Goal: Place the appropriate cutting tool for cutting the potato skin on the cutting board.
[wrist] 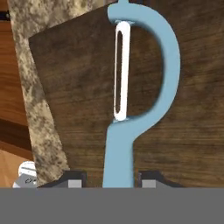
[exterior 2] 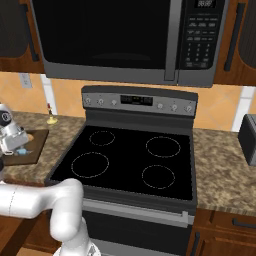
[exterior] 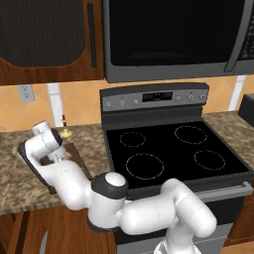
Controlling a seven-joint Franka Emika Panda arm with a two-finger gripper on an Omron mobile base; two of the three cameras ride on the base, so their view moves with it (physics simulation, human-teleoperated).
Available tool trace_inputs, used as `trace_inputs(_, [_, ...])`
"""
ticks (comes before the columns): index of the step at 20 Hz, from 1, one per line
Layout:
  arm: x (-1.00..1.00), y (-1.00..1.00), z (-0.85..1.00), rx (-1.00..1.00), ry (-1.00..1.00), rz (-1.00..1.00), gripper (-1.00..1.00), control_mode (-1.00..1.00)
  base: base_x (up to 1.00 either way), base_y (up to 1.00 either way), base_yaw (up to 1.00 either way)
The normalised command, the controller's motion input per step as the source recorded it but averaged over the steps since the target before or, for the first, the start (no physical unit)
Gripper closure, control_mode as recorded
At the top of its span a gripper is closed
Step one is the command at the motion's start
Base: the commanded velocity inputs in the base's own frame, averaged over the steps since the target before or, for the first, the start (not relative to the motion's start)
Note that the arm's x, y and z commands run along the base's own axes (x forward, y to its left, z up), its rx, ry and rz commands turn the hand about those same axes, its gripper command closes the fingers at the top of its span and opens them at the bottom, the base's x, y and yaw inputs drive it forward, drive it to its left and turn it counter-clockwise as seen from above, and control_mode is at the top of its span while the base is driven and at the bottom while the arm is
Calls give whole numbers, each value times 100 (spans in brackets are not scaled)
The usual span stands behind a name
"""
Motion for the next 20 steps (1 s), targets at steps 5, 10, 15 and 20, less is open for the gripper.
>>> trace_inputs(5, [-53,-14,25,4,-12,0,-100,-100,0,0,0])
trace_inputs(10, [-55,-25,89,0,-23,0,-100,-100,0,0,0])
trace_inputs(15, [-50,-33,49,1,-22,0,-100,-100,0,0,0])
trace_inputs(20, [-34,-69,18,5,-8,0,-100,-100,0,0,0])
